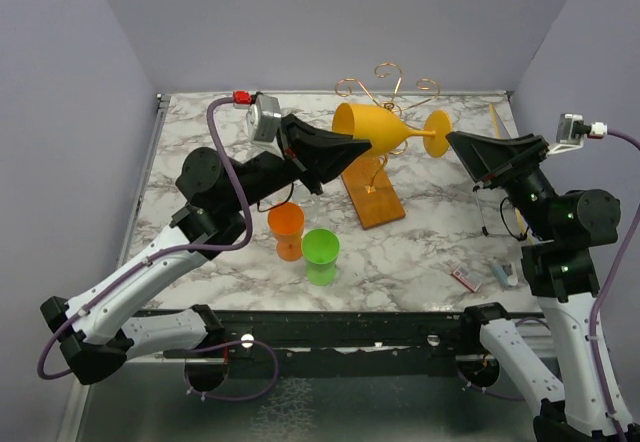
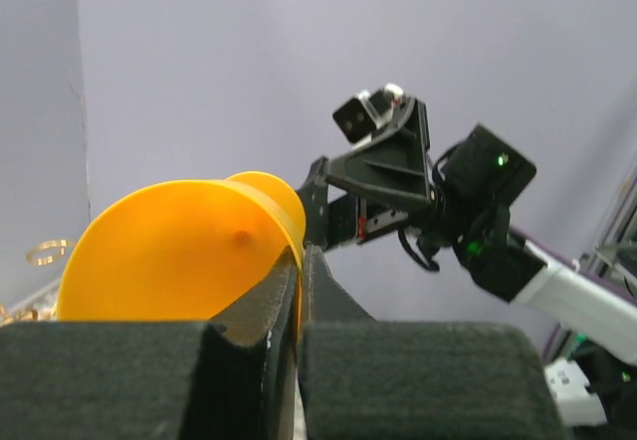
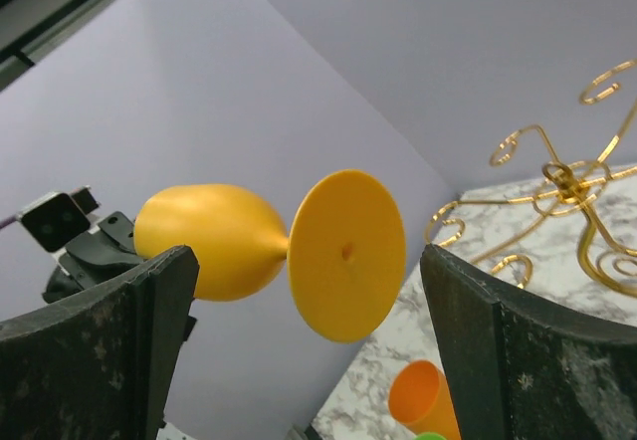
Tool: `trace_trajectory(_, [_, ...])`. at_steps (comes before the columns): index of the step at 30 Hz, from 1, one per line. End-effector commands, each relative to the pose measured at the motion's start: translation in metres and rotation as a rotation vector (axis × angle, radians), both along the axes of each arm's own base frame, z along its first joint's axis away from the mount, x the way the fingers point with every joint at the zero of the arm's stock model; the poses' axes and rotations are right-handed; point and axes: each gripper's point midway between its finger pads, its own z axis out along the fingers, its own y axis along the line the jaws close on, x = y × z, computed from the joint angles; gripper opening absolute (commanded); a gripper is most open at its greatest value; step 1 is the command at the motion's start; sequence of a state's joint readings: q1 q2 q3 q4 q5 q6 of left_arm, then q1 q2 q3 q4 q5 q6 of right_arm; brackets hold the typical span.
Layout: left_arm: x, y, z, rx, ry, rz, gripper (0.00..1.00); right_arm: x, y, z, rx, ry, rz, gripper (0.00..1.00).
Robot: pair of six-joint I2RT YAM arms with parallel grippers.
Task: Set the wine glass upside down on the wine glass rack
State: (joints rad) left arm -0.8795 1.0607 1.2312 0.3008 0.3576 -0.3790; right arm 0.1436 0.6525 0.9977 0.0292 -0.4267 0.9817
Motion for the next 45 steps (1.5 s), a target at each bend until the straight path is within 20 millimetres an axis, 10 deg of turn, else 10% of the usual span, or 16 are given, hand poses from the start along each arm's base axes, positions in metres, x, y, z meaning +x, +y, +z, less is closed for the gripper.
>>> trace_trajectory(1, [0.005, 0.011, 0.068, -0.257, -0.091, 0.035, 0.0, 0.002, -0.002, 0.042, 0.126, -0.121, 0.019, 1.0])
trace_trajectory(15, [0.03, -0.01, 0.103, -0.468, -0.181, 0.056, 0.0, 0.02, -0.016, 0.092, 0.3, -0.167, -0.013, 0.97])
trace_trajectory(26, [0.044, -0.041, 0.116, -0.573, -0.192, 0.026, 0.0, 0.053, -0.018, 0.119, 0.468, -0.132, 0.035, 0.7])
trace_trajectory(45, [0.055, -0.06, 0.103, -0.583, -0.16, 0.017, 0.0, 0.043, -0.022, 0.149, 0.558, -0.281, 0.116, 0.38])
